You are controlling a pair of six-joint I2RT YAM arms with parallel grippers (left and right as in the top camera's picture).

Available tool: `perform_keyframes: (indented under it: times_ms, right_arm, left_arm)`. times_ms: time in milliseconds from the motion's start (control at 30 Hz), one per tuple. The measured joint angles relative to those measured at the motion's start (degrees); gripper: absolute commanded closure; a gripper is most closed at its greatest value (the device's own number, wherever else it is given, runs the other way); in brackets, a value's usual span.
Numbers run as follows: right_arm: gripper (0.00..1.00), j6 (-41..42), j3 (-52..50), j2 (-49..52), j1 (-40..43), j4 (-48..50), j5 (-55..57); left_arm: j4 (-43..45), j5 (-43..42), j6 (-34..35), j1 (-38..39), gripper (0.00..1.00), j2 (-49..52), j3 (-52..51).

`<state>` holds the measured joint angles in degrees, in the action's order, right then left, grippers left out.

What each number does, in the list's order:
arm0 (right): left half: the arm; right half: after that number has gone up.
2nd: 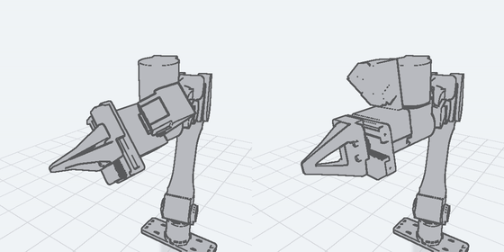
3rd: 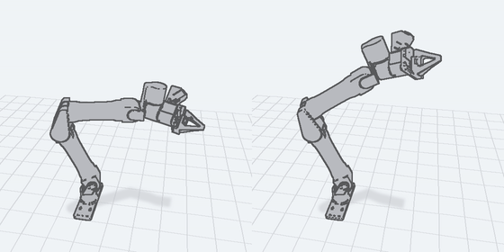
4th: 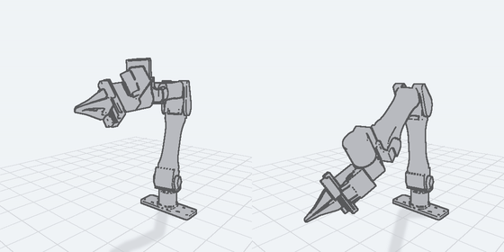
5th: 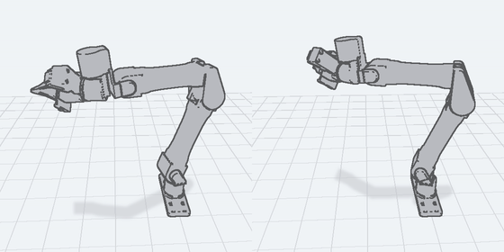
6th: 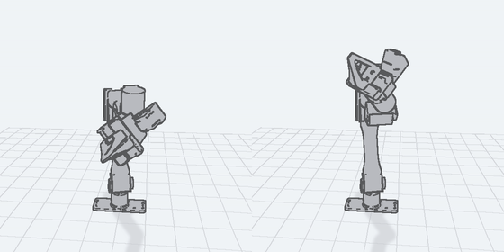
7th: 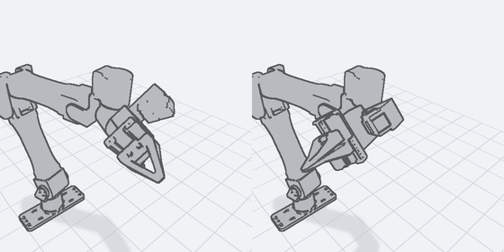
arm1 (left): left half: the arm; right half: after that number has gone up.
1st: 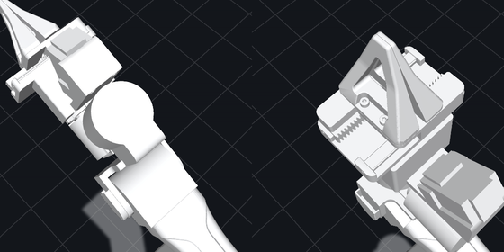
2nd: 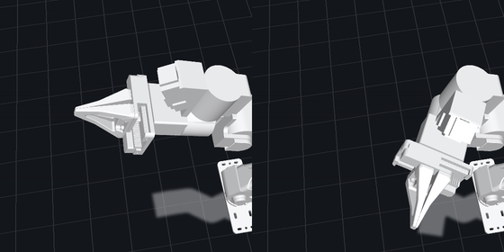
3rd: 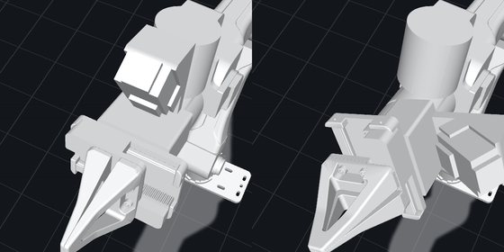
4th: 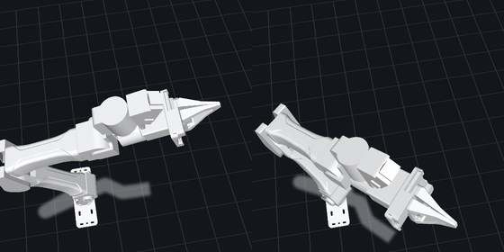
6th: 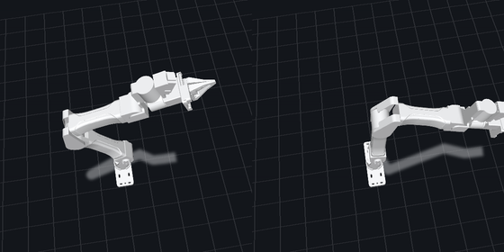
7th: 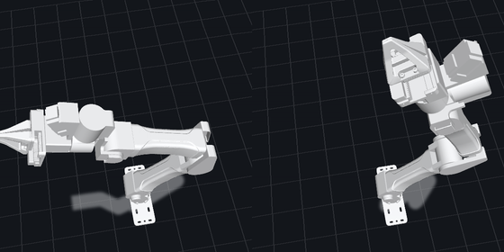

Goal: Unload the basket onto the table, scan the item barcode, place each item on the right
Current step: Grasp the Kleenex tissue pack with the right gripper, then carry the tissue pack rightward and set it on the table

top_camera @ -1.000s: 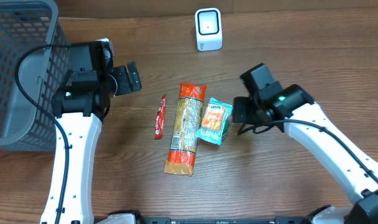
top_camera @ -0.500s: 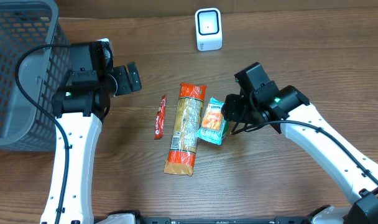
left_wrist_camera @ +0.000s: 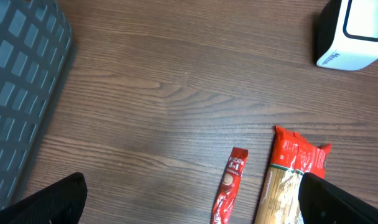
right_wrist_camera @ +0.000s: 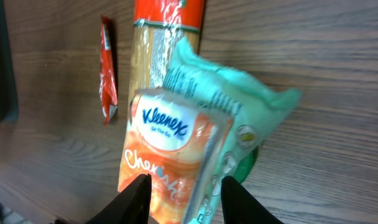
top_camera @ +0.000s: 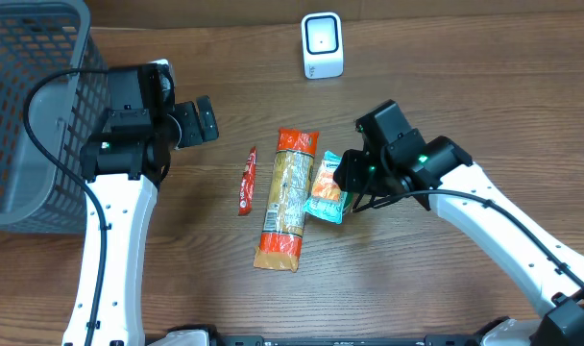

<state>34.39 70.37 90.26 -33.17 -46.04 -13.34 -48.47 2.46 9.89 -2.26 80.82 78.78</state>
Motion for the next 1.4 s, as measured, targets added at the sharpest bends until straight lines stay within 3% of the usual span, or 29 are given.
perform_keyframes:
  times_ms: [100,267,400,500,833,1100,1400]
  right_arm:
    - [0.67,0.3,-1.6,0.0,-0.5,1.2,-0.2]
    - [0.84,0.7,-2.7,0.0,-0.5,2.0,-0.2]
    - [0.86,1.1,-2.7,0.0,-0.5,3.3,-0.2]
    - [0.96,1.1,-2.7,0.0,-0.5,3.6,-0.2]
    - [0.96,-4.6,-2.7,-0.6,-0.5,4.0,-0.3]
    - [0.96,-11.8,-2.7,-10.0,1.0,3.3,-5.0]
    - [0.96,-24.0,-2.5,-15.4,7.7,1.4,-26.9]
  left_arm:
    - [0.0,0.0,0.0,0.0,0.00,0.0,0.0]
    - [0.0,0.0,0.0,0.0,0.00,0.0,0.0]
    - [0.0,0.0,0.0,0.0,0.00,0.0,0.0]
    - [0.0,0.0,0.0,0.0,0.00,0.0,0.0]
    - [0.0,0.0,0.0,0.0,0.00,0.0,0.0]
    - [0.0,0.0,0.0,0.0,0.00,0.0,0.0]
    - [0.0,0.0,0.0,0.0,0.00,0.0,0.0]
